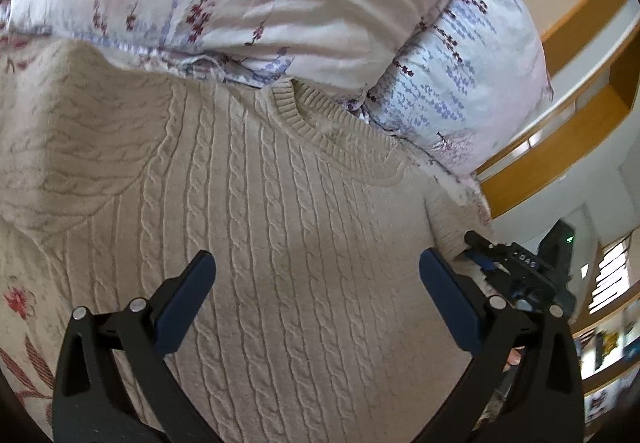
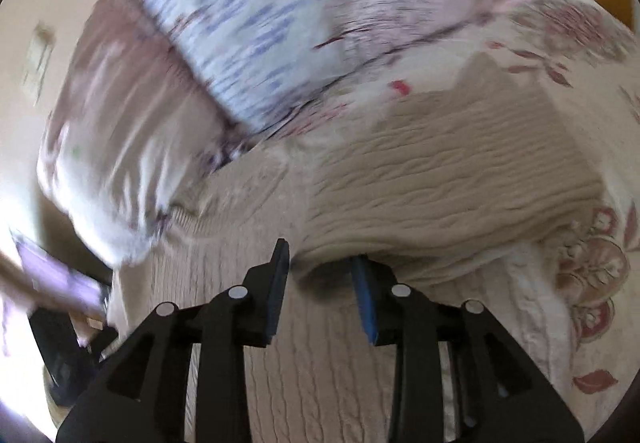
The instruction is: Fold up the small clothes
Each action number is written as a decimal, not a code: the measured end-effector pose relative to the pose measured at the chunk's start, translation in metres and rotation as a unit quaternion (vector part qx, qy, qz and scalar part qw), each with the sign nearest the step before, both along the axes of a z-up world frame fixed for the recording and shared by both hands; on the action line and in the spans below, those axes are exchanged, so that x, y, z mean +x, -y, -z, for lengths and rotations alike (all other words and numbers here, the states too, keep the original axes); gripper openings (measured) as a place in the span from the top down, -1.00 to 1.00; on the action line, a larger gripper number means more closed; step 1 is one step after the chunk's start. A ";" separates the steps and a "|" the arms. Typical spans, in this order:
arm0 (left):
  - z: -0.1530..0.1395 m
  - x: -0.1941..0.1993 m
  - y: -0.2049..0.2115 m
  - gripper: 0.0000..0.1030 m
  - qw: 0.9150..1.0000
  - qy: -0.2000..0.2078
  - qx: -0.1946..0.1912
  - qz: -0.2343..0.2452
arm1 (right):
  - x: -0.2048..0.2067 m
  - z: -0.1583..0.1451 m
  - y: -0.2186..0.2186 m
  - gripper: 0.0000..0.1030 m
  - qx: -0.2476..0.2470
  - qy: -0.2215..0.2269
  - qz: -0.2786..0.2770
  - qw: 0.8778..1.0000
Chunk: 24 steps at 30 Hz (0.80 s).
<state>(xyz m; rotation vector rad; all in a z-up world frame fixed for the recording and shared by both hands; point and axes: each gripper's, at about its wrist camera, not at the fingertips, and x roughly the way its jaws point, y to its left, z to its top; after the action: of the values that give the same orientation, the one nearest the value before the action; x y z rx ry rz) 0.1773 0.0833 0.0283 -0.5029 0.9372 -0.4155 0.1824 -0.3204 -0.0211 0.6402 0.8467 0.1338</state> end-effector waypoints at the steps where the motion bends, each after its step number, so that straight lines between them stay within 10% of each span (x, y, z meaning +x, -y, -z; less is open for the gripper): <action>1: 0.001 0.000 -0.002 -0.96 1.000 -0.003 -0.004 0.000 | 0.000 0.001 0.005 0.36 -0.002 -0.003 0.012 1.000; 7: 0.003 -0.001 -0.011 -0.96 1.000 -0.003 -0.014 -0.002 | 0.007 -0.022 -0.017 0.82 -0.107 0.040 0.037 0.993; 11: 0.004 -0.001 -0.019 -0.91 0.999 -0.002 -0.047 -0.005 | 0.004 -0.047 -0.082 0.84 -0.134 0.112 -0.072 0.982; 15: 0.009 0.001 -0.023 -0.80 0.996 -0.016 -0.086 -0.009 | 0.007 -0.020 -0.161 0.83 -0.156 0.076 -0.218 0.960; 18: 0.016 0.004 -0.022 -0.71 0.993 -0.039 -0.111 -0.006 | 0.005 0.009 -0.195 0.66 -0.192 0.028 -0.274 0.942; 24: 0.027 0.012 -0.012 -0.58 0.986 -0.073 -0.147 0.003 | -0.014 -0.008 -0.202 -0.02 -0.220 0.090 -0.275 0.932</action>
<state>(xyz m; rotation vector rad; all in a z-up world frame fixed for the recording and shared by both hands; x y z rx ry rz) 0.1897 0.0957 0.0010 -0.8082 1.0232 -0.5315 0.1680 -0.1188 -0.0129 -0.0447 0.8242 0.4876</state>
